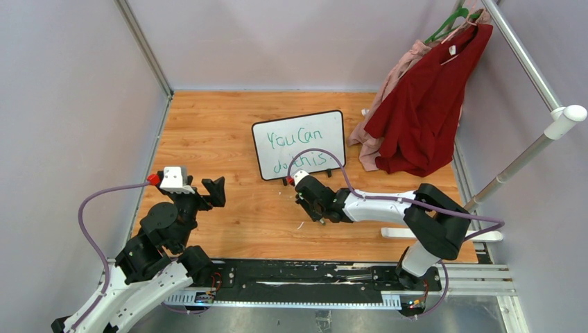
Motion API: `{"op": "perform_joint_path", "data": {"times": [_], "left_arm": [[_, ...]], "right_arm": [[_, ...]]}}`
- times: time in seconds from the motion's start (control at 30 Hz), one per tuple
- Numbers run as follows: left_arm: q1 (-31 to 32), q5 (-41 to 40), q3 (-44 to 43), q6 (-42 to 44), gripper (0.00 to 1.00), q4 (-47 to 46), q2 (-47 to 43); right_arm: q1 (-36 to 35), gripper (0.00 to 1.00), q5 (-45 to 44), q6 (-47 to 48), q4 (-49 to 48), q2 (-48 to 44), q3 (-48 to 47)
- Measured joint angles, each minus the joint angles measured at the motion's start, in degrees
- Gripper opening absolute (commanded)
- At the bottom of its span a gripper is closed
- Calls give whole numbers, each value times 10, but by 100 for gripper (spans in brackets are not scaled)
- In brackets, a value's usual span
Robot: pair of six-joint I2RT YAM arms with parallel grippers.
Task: Write a sentence on the whiteboard
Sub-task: Place the whiteboard marker at the center of the board.
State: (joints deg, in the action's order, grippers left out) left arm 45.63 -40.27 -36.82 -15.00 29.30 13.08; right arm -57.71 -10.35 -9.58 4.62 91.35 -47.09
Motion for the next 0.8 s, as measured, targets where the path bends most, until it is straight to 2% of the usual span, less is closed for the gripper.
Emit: {"op": "perform_joint_path", "data": {"times": [0.1, 0.2, 0.27, 0.33, 0.47, 0.8], "left_arm": [[0, 1, 0, 0, 100, 0, 0], [0, 1, 0, 0, 100, 0, 0], [0, 1, 0, 0, 100, 0, 0], [0, 1, 0, 0, 100, 0, 0], [0, 1, 0, 0, 100, 0, 0], [0, 1, 0, 0, 100, 0, 0]], "right_arm": [[0, 9, 1, 0, 1, 0, 0], [0, 11, 1, 0, 1, 0, 0], [0, 15, 1, 0, 1, 0, 0], [0, 25, 2, 0, 1, 0, 0], [0, 38, 3, 1, 1, -3, 0], [0, 52, 3, 2, 2, -22, 0]]}}
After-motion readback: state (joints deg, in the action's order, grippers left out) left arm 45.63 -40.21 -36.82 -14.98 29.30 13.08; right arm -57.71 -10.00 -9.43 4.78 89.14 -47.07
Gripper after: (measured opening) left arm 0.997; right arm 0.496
